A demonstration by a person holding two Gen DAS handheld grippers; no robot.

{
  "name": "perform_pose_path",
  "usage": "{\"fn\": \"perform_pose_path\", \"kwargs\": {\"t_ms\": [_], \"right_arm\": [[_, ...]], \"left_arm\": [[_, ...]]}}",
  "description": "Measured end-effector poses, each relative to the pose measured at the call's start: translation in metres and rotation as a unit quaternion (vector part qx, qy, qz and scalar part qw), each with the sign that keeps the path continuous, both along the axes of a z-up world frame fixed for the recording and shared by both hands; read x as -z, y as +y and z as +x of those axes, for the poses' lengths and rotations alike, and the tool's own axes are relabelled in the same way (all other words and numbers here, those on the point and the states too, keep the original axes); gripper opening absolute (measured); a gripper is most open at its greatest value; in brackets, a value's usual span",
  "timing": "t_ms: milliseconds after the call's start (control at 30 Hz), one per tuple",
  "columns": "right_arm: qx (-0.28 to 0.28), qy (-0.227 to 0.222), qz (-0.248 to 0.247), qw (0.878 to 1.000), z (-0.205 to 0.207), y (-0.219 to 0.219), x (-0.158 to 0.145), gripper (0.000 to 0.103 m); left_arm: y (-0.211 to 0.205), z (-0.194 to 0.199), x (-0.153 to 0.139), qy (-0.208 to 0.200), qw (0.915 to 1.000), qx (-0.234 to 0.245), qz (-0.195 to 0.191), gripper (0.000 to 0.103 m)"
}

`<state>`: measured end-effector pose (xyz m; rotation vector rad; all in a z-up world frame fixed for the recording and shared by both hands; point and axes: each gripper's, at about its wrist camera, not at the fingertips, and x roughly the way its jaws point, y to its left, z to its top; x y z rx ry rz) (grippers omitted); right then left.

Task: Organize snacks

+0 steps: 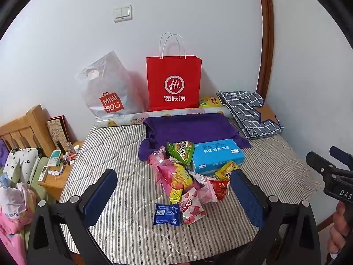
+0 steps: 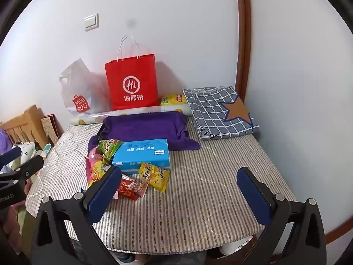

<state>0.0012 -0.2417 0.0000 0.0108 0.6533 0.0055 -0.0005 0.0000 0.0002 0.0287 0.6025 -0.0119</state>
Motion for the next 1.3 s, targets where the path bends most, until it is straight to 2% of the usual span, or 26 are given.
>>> {"fn": "perform_pose_path", "kwargs": {"t_ms": [100,200,333,1300], "right_arm": [[0.0,-0.003,-0.007,1.0,0.002,0.002,0.003,0.103],[0.0,-0.028,0.006,1.0,-0.013,-0.001,-0.004,0.103],[-0.002,-0.01,0.0,1.0,-0.005,0.001,-0.007,0.103],[-0.004,-0.015,-0.007,1.0,-0.014,0.006,-0.004,0.103]], "left_arm": [[0.0,0.0,-0.001,0.008,1.0,0.0,-0.002,0.103],[-0.003,-0.003,-0.002,0.008,1.0,-0.001,-0.003,0.103],[0.002,0.001,0.005,0.011,0.9999,-0.001,-0.005,0.103],[0.001,0.0,-0.008,0.008,0.9999,0.0,-0.014,0.103]]}}
